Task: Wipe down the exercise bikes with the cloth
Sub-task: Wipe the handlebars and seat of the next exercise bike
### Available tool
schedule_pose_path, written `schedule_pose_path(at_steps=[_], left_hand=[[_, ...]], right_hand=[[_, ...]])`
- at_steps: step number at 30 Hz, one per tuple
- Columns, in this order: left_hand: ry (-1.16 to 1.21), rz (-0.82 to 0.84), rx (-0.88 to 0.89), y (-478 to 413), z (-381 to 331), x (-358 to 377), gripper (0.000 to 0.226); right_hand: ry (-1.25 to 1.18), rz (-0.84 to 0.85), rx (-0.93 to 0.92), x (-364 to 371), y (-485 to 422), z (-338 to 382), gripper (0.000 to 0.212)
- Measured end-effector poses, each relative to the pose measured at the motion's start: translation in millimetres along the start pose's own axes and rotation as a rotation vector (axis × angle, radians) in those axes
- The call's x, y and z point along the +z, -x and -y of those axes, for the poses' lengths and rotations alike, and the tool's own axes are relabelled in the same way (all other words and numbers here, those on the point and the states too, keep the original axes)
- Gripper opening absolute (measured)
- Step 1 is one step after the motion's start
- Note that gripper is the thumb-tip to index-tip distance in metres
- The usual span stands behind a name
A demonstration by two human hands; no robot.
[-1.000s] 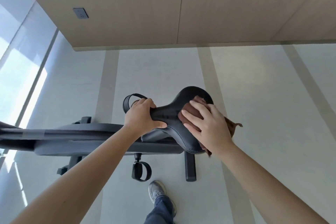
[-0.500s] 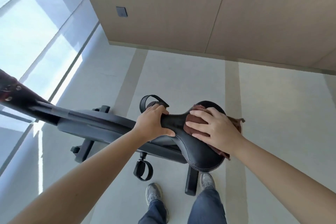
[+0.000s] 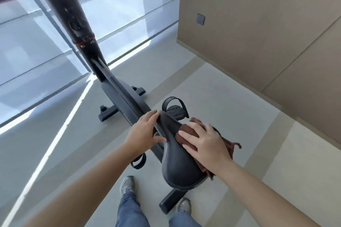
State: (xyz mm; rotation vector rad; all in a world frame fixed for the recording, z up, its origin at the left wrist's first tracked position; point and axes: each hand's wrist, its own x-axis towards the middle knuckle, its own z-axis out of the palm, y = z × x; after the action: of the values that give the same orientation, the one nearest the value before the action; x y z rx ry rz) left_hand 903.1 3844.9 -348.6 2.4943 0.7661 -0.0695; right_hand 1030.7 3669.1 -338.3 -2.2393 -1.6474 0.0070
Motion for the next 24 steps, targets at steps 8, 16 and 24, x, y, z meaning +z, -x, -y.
schedule_pose_path(at_steps=[8,16,24], left_hand=[[0.295,-0.048,-0.146,68,-38,46,0.084],[0.271,-0.173,-0.146,88,-58,63,0.071],[0.077,-0.306,-0.203,106,-75,75,0.067]], right_hand=[[-0.141,0.265,0.001,22,-75,0,0.043],[-0.116,0.116,-0.135,-13,9,-32,0.037],[-0.088,0.235,-0.011,9,-49,-12,0.040]])
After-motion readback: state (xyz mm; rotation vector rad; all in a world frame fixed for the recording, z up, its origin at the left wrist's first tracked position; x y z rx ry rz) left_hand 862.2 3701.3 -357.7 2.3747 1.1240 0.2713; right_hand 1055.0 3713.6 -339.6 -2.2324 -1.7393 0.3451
